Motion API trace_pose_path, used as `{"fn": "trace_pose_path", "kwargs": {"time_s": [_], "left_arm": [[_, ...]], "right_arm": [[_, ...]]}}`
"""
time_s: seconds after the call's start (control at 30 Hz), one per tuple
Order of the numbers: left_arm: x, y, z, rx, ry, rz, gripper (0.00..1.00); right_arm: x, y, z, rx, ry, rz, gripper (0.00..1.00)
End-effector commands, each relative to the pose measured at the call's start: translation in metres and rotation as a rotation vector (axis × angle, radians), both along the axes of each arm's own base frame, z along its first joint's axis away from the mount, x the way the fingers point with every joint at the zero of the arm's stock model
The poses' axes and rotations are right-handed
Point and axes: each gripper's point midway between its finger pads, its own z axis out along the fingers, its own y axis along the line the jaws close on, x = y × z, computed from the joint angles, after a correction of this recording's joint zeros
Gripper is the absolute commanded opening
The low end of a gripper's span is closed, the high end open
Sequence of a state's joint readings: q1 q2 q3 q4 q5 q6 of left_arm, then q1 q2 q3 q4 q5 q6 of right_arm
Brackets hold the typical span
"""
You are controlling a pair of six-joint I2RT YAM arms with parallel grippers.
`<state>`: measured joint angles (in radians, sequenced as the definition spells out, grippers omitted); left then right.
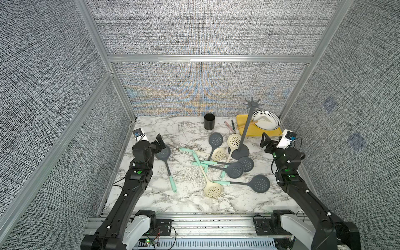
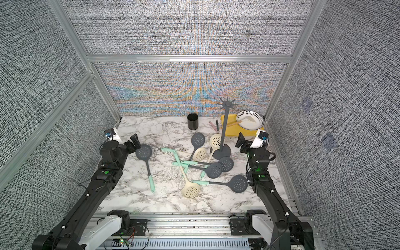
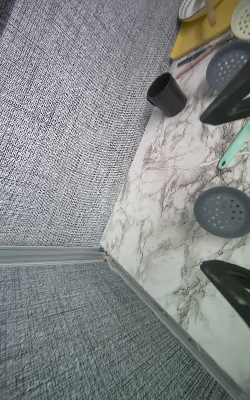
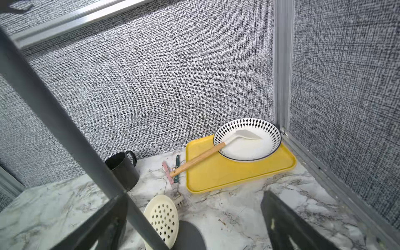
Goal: Hang the skimmer on the kitchen utensil rack
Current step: Move the rack to the center of the board.
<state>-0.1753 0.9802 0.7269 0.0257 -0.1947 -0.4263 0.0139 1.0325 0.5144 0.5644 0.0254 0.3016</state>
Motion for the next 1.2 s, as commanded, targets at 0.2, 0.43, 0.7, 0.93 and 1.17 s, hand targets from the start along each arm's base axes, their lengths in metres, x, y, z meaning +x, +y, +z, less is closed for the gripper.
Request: {"fn": "trace_pose_path", "kwargs": {"time_s": [0.2,0.43,0.7,0.93,1.17], "left_arm": [[-0.008,-0.135,-0.019,0.052,0.148,-0.434,0.99],[-0.016,-0.232,-0.025,0.013,0.144,-0.746,0.99],[-0.018,-0.286,-0.034,-0.042,0.147,-0.884,0.99],[-0.022,-0.308,-0.045,-0.061,0.166,-0.947,0.96],[-0.024,-0.328,-0.05,-0.075,0.177,-0.999,0.86]], "right_arm": [[0.009,0.089,-0.006,-0.129,0.049,0.45,0.99],[0.028,0.108,-0.014,-0.24,0.072,0.515,0.97],[0.06,0.104,-0.021,-0.263,0.088,0.472,0.7],[0.076,0.109,-0.02,-0.263,0.068,0.489,0.59],[0.075,0.113,-0.029,-0.244,0.071,0.511,0.41]]}}
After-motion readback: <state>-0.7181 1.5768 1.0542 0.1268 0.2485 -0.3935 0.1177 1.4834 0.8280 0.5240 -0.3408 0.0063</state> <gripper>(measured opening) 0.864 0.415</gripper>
